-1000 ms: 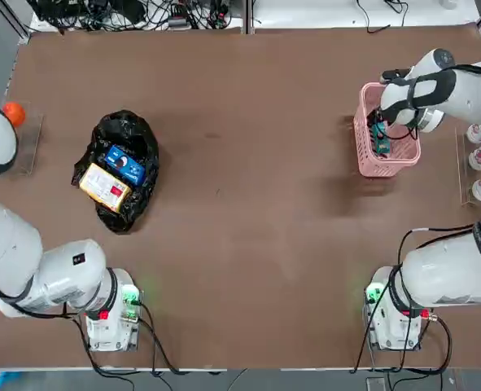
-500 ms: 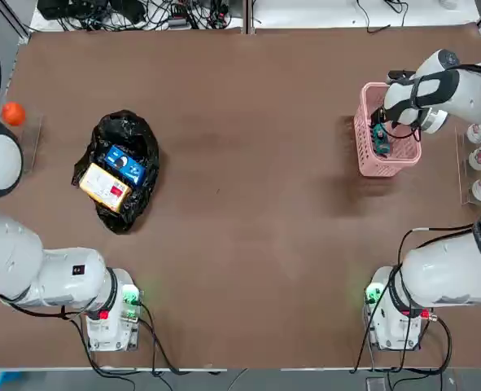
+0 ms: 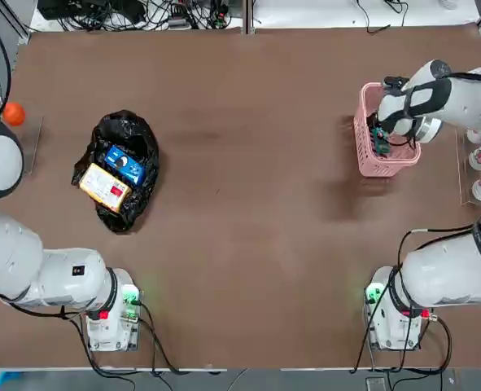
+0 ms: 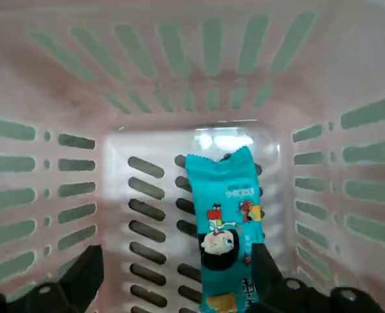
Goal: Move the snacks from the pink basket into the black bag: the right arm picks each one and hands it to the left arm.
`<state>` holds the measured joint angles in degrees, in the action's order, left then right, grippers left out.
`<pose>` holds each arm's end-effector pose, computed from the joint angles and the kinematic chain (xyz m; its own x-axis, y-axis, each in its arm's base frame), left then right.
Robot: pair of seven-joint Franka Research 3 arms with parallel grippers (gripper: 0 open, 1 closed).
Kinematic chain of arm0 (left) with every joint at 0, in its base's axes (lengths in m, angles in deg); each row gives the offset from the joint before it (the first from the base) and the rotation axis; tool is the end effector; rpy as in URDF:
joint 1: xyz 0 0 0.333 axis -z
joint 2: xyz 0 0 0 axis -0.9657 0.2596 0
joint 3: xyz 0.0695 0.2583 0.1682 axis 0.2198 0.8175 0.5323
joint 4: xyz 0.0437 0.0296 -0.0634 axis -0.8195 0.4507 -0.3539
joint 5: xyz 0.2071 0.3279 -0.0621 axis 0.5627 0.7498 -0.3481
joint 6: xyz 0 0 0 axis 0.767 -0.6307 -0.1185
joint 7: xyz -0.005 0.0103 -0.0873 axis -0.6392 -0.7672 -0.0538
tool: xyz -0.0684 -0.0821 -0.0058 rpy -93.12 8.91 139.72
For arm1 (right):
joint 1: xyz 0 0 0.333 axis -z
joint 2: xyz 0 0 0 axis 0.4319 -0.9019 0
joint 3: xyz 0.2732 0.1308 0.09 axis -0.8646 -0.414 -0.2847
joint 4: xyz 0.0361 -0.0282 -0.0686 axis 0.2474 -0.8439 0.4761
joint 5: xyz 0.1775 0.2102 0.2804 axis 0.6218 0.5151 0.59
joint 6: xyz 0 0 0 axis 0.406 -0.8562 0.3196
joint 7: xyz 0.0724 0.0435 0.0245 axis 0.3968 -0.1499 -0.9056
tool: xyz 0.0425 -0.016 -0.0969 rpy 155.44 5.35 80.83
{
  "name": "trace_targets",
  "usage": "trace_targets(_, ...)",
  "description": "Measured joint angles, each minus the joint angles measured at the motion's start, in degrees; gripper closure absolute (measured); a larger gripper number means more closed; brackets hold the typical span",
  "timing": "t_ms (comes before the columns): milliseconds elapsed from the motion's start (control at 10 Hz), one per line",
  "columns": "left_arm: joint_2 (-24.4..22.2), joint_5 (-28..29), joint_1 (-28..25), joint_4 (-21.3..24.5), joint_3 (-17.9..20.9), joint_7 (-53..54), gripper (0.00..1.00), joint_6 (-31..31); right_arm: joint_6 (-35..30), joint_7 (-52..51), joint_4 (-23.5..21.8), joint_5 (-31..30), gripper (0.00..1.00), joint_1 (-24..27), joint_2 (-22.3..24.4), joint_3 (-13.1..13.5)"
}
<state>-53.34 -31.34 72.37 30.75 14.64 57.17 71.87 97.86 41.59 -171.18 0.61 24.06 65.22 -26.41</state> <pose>0.5830 -0.0758 0.6117 0.9840 0.1712 0.0491 0.1679 -0.9837 0.0641 0.4610 -0.0296 0.2259 0.9819 -0.0443 0.1843 -0.0361 -0.9982 -0.0476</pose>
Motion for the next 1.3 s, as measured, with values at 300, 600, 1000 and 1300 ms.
trace_targets(300, 0.22, 0.0, 0.11, 0.09, -0.3, 0.05, 0.0, 0.04, 2.12, 0.24, -0.69, 0.0, 0.0, -0.38, -0.85, 0.0)
trace_targets(600, 0.19, 0.0, 0.15, -0.38, -0.55, 0.05, 0.0, 0.06, 4.21, 0.26, -0.7, 0.0, 0.0, -0.54, -2.33, 0.0)
trace_targets(1000, 0.19, 0.0, 0.6, -0.36, -2.15, 0.0, 0.0, 0.06, 5.71, 0.26, -0.71, 0.0, 0.0, -0.57, -3.6, 0.01)
trace_targets(1300, 0.19, 0.01, 0.92, -0.34, -2.34, -0.03, 0.0, 0.06, 7.03, 0.27, -0.71, 0.0, 0.0, -0.58, -4.47, 0.01)
